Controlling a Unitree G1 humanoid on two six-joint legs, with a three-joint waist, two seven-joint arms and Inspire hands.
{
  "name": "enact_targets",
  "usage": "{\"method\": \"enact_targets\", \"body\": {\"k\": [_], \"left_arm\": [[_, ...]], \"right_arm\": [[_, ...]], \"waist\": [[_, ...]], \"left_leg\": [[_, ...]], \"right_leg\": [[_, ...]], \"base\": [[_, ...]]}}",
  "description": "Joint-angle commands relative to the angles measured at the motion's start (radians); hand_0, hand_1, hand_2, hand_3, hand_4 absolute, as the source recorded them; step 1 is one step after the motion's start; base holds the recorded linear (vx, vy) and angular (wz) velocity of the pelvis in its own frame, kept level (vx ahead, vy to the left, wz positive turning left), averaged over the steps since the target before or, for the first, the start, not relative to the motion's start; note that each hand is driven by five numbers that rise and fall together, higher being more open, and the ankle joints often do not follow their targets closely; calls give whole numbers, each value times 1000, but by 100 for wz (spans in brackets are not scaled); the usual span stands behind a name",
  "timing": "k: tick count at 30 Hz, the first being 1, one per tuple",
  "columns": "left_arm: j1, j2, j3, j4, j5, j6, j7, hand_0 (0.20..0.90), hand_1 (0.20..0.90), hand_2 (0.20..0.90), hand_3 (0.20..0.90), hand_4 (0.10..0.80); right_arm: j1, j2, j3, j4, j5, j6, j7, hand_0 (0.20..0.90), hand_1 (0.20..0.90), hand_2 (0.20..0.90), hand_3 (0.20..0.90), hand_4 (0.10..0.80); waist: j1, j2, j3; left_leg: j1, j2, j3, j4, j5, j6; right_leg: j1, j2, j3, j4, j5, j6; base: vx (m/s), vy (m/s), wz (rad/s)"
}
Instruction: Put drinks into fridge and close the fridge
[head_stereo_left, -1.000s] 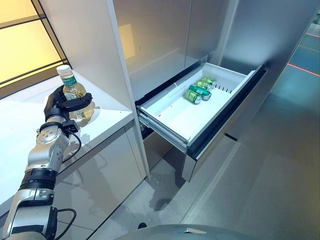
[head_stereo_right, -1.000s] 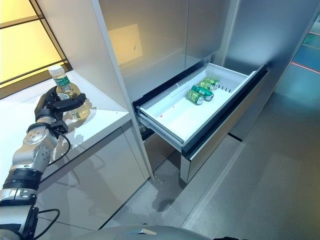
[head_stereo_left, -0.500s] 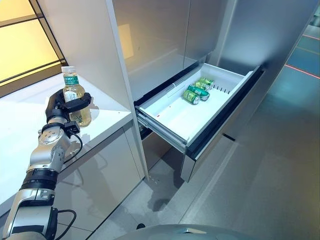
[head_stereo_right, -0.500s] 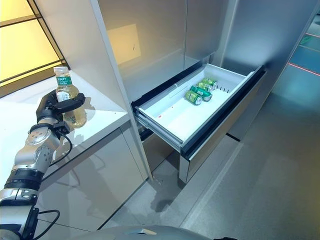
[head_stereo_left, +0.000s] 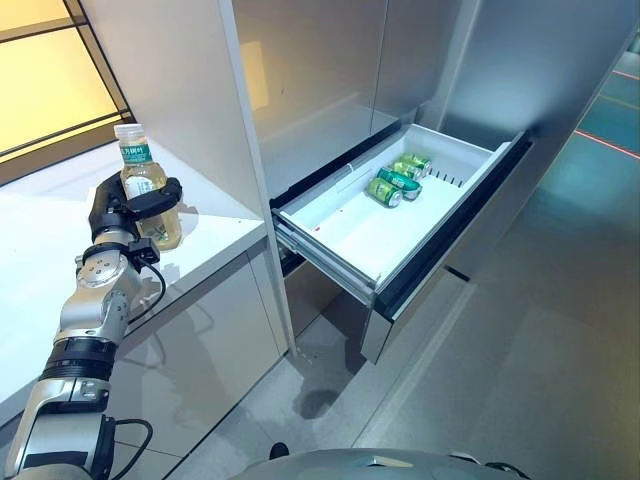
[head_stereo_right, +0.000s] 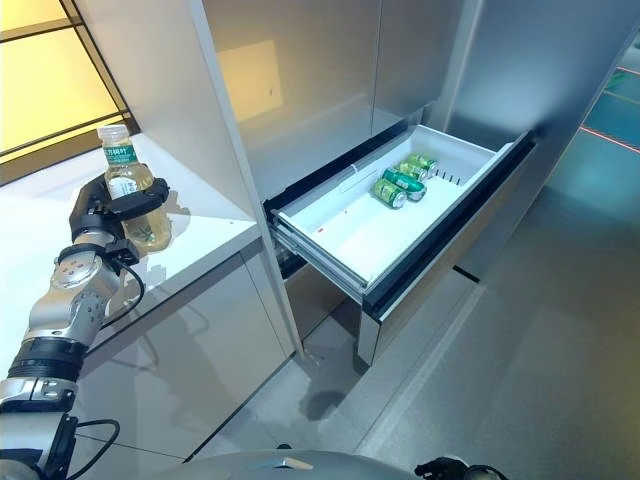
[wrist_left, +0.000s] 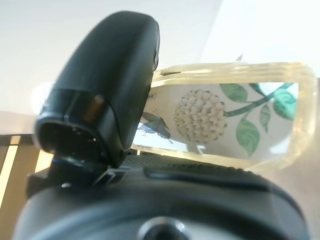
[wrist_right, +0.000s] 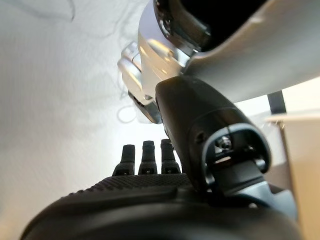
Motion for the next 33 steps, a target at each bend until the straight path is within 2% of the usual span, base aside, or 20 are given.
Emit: {"method": "enact_targets", "body": {"k": [1, 12, 13, 16, 17, 18, 19, 22, 23, 25, 33], "left_arm": [[-197, 95, 34, -209, 33, -250, 3, 300, 300, 300, 200, 100], [-187, 29, -27, -346, -20, -328, -27, 300, 300, 300, 200, 100], [-188, 23, -34, -355, -22, -333, -30, 300, 300, 300, 200, 100], [-161, 12, -12, -375, -59, -359, -76, 300, 300, 300, 200, 100], [-171, 7, -24, -384, -61, -355, -68, 300, 300, 300, 200, 100], [-183, 2, -34, -391, -60, -348, -64, 300, 300, 300, 200, 100], [-189, 1, -38, -392, -61, -347, -63, 300, 300, 300, 200, 100], [-213, 12, -60, -400, -83, -344, -53, 300, 300, 300, 200, 100], [-214, 14, -74, -416, -95, -343, -52, 300, 300, 300, 200, 100], [-199, 12, -80, -445, -107, -349, -54, 300, 300, 300, 200, 100], [-98, -28, -66, -550, -132, -390, -148, 300, 300, 300, 200, 100]], "right_arm": [[-90, 16, 47, -146, 13, -81, 37, 900, 900, 900, 900, 800], [-170, -11, 140, -525, 64, -105, 76, 900, 900, 900, 900, 800], [-179, -13, 143, -552, 148, -48, 149, 900, 900, 900, 900, 800], [-129, -5, 128, -478, 82, -311, 127, 900, 900, 900, 900, 800], [-132, 7, 145, -482, 78, -322, 114, 900, 900, 900, 900, 800], [-133, 17, 165, -483, 84, -299, 119, 900, 900, 900, 900, 800], [-134, 19, 173, -491, 81, -316, 113, 900, 900, 900, 900, 800], [-147, 20, 200, -591, 123, -262, 147, 900, 900, 900, 900, 800], [-163, 16, 213, -687, 141, -209, 172, 900, 900, 900, 900, 800], [-185, 8, 213, -783, 163, -158, 205, 900, 900, 900, 900, 800], [-255, -61, 132, -1034, 281, -154, 336, 900, 900, 900, 900, 800]], "waist": [[15, 26, -32], [35, 16, -33], [36, 16, -33], [29, 23, -28], [29, 25, -27], [31, 26, -27], [31, 26, -27], [35, 27, -29], [38, 26, -29], [42, 23, -27], [48, 9, -17]], "left_leg": [[72, -76, -59, 7, -189, 36], [59, -83, -72, 7, -182, 35], [59, -84, -73, 7, -182, 35], [56, -83, -70, 7, -182, 41], [55, -84, -69, 7, -182, 42], [54, -85, -67, 7, -183, 43], [54, -85, -66, 7, -184, 43], [55, -88, -65, 7, -184, 44], [56, -87, -62, 7, -183, 42], [58, -87, -63, 7, -181, 41], [62, -86, -64, 7, -176, 42]], "right_leg": [[-38, -18, 45, 20, -8, 64], [-44, -25, 34, 15, 2, 65], [-44, -26, 34, 15, 2, 65], [-48, -24, 39, 17, 2, 66], [-48, -26, 36, 17, 2, 68], [-48, -28, 33, 17, 2, 70], [-48, -29, 32, 17, 2, 71], [-45, -31, 30, 14, 3, 72], [-44, -32, 28, 13, 3, 73], [-42, -32, 28, 13, 6, 73], [-39, -32, 30, 13, 14, 74]], "base": [[-47, 1, 2], [-52, 8, 3], [-64, 15, 7], [-67, 31, 4], [-44, 43, 1], [-29, 31, 2], [-27, 31, 2], [0, 0, 0], [0, 0, 0], [0, 0, 0], [0, 0, 0]]}}
